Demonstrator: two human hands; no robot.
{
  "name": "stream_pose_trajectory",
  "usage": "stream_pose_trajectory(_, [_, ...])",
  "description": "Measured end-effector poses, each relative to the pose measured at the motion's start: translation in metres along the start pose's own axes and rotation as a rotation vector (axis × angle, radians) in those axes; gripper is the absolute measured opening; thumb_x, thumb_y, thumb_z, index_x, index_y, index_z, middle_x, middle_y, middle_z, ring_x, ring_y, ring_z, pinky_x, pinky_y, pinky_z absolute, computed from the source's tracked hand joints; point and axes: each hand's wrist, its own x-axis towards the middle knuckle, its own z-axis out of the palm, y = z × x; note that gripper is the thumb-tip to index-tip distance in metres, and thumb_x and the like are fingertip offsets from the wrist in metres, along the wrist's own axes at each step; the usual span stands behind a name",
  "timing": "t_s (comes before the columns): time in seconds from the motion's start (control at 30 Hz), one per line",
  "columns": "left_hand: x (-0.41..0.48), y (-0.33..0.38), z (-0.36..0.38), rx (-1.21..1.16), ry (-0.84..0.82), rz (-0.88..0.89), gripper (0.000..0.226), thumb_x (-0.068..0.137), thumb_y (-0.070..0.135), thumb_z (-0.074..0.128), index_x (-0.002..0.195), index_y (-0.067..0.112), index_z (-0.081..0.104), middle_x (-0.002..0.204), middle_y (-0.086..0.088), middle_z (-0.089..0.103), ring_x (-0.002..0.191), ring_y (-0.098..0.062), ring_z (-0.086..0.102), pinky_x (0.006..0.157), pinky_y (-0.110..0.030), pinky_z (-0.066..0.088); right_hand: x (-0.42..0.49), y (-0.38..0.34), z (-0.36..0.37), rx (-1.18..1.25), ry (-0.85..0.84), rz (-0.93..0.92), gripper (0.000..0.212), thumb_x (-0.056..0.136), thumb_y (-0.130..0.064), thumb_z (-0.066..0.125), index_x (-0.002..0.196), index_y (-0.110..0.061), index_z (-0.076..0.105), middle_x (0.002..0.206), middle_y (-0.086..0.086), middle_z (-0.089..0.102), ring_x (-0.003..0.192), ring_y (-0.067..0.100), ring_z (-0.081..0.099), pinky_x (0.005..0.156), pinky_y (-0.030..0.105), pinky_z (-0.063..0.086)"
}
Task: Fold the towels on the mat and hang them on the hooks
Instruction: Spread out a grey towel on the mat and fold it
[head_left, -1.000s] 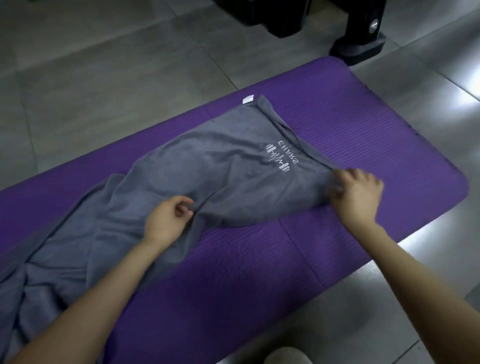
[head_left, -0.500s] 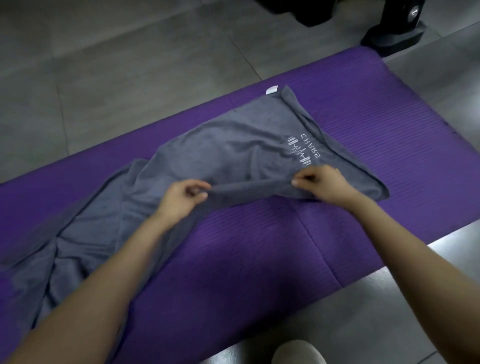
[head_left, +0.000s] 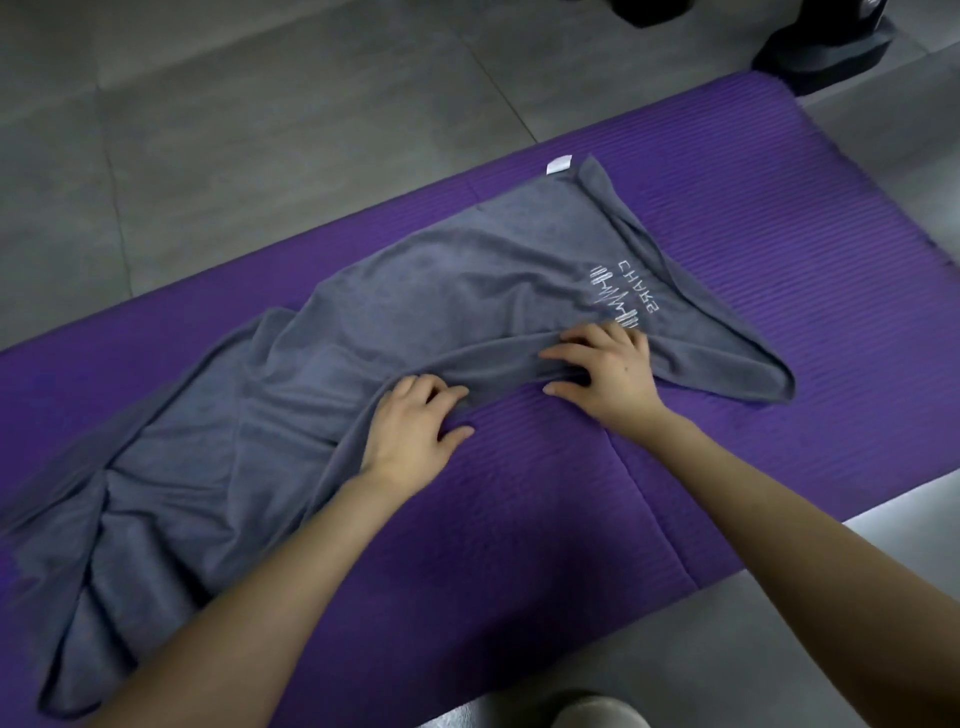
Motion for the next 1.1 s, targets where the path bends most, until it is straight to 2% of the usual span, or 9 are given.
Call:
stream_pose_trajectory(0.1, [0.008,0.003,0.009,0.049,-0.030,-0.101,0.046,0.072,0.043,0.073,0.108,0.016,0.066,0.094,-0.006,0.059,0.089,-0.028,0.057,0.076,-0.040,0.047,0.011,0.000,0.006,-0.008,0.003,0.034,0.032,0.069,-0.050,0.061,0.090,-0.030,0.074,0.093,-0.004,0.065,0.091,0.027,0.057,0.082,0.035,0.024])
stream_pose_trajectory(0.33, [0.024,0.007,-0.008,-0.228,0.009,-0.256,0.013,0.081,0.024,0.069,0.089,0.013,0.070,0.084,-0.004,0.066,0.081,-0.024,0.059,0.074,-0.033,0.044,0.017,-0.008,-0.025,0.190,-0.056,0.120,0.014,0.082,-0.043,0.065,0.087,-0.032,0.073,0.096,-0.014,0.067,0.103,0.012,0.051,0.095,0.033,0.023])
stream_pose_trajectory(0.43, [0.016,0.014,-0.036,-0.615,-0.237,-0.269,0.004,0.085,0.014,0.066,0.082,0.015,0.064,0.071,0.005,0.062,0.063,-0.003,0.055,0.069,-0.024,0.046,-0.001,-0.006,-0.052,0.336,-0.250,0.115,0.010,0.083,-0.039,0.066,0.081,-0.032,0.072,0.084,-0.016,0.068,0.092,0.009,0.061,0.097,0.040,0.038])
stream_pose_trajectory(0.53, [-0.004,0.029,-0.063,-0.907,-0.580,-0.248,0.012,0.089,0.009,0.058,0.082,0.017,0.062,0.061,0.015,0.063,0.059,0.007,0.052,0.060,-0.009,0.040,-0.024,0.002,-0.073,0.388,-0.465,0.101,0.017,0.081,-0.038,0.067,0.065,-0.039,0.064,0.070,-0.015,0.065,0.074,0.003,0.058,0.085,0.034,0.043])
stream_pose_trajectory(0.67, [-0.031,0.043,-0.059,-0.597,-0.831,-0.045,0.026,0.092,0.016,0.057,0.116,0.011,0.062,0.113,-0.002,0.064,0.099,-0.003,0.056,0.087,-0.015,0.041,-0.045,0.001,-0.067,-0.156,-0.643,0.107,0.019,0.085,-0.044,0.058,0.089,-0.031,0.072,0.092,-0.015,0.069,0.095,0.007,0.059,0.092,0.032,0.034])
stream_pose_trajectory(0.77, [-0.043,0.034,-0.065,-0.331,-0.835,0.075,0.038,0.093,0.024,0.055,0.130,0.017,0.053,0.132,0.002,0.054,0.120,-0.009,0.049,0.102,-0.019,0.035,-0.056,-0.009,-0.052,-0.418,-0.463,0.039,0.021,0.086,-0.040,0.051,0.091,-0.033,0.070,0.097,-0.012,0.068,0.102,0.014,0.058,0.089,0.033,0.031])
stream_pose_trajectory(0.87, [-0.052,0.005,-0.096,-0.186,-0.751,0.058,0.034,0.092,0.026,0.056,0.125,0.020,0.058,0.126,0.000,0.059,0.116,-0.015,0.053,0.101,-0.030,0.038,-0.064,-0.034,-0.046,-0.201,-0.302,-0.004,0.016,0.088,-0.039,0.056,0.091,-0.034,0.070,0.100,-0.011,0.067,0.105,0.016,0.056,0.084,0.033,0.030])
stream_pose_trajectory(1.0, [-0.078,-0.037,-0.148,-0.044,-0.672,-0.069,0.027,0.091,0.024,0.057,0.118,0.021,0.062,0.120,0.003,0.061,0.107,-0.012,0.056,0.092,-0.021,0.038,-0.069,-0.093,-0.022,0.082,-0.301,-0.133,0.024,0.082,-0.050,0.061,0.097,-0.036,0.072,0.106,-0.011,0.067,0.107,0.016,0.056,0.087,0.030,0.029])
stream_pose_trajectory(1.1, [-0.112,-0.059,-0.176,0.022,-0.647,-0.120,0.022,0.091,0.025,0.056,0.112,0.023,0.064,0.109,0.010,0.060,0.096,-0.004,0.052,0.083,-0.016,0.036,-0.079,-0.138,0.003,0.096,-0.294,-0.328,0.040,0.071,-0.062,0.051,0.088,-0.034,0.074,0.091,-0.011,0.069,0.083,0.019,0.064,0.078,0.031,0.037])
